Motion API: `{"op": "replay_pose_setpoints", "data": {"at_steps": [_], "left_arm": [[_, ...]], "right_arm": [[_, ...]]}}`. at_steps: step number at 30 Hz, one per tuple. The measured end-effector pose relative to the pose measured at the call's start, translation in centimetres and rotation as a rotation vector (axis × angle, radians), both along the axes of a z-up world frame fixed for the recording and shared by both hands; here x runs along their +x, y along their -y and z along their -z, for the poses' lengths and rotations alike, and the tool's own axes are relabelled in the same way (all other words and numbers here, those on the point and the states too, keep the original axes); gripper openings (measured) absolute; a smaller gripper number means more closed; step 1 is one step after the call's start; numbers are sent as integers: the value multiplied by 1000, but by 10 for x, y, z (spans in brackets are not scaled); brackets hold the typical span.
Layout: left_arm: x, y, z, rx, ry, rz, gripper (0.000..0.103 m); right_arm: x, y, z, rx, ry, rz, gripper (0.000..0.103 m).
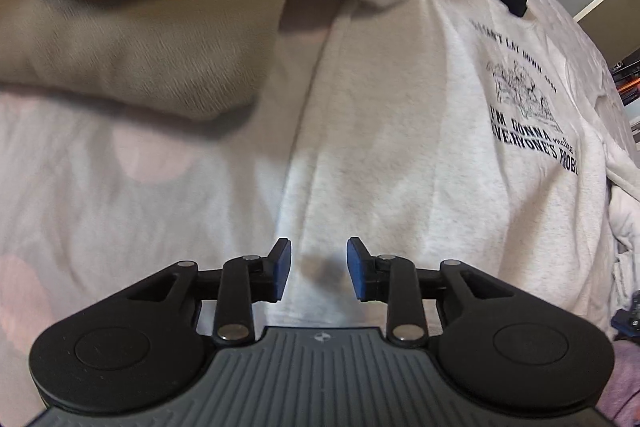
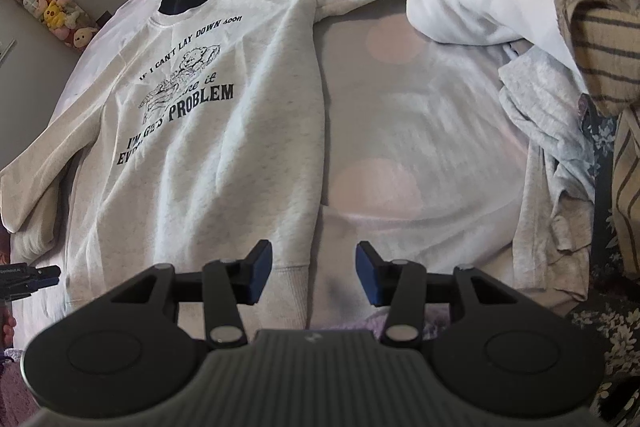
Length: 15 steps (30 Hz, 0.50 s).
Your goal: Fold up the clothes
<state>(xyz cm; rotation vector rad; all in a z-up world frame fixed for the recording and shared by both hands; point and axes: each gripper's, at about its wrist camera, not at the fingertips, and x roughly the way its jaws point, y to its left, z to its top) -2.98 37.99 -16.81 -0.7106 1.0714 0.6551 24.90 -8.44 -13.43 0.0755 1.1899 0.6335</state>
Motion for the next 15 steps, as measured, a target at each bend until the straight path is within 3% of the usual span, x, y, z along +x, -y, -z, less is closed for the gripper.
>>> {"op": "replay_pose_setpoints", "data": {"at_steps": [3,8,15], "left_arm": [[5,1,7,-12,-26,4,30],[14,3,18,-33,-70,10,46],[20,6,26,-41,-109,20,49]], "right_arm": [[0,1,1,15,-3,12,50],[1,-1,2,17,-9,12,50],[4,-1,6,38,-37,20,50]]}}
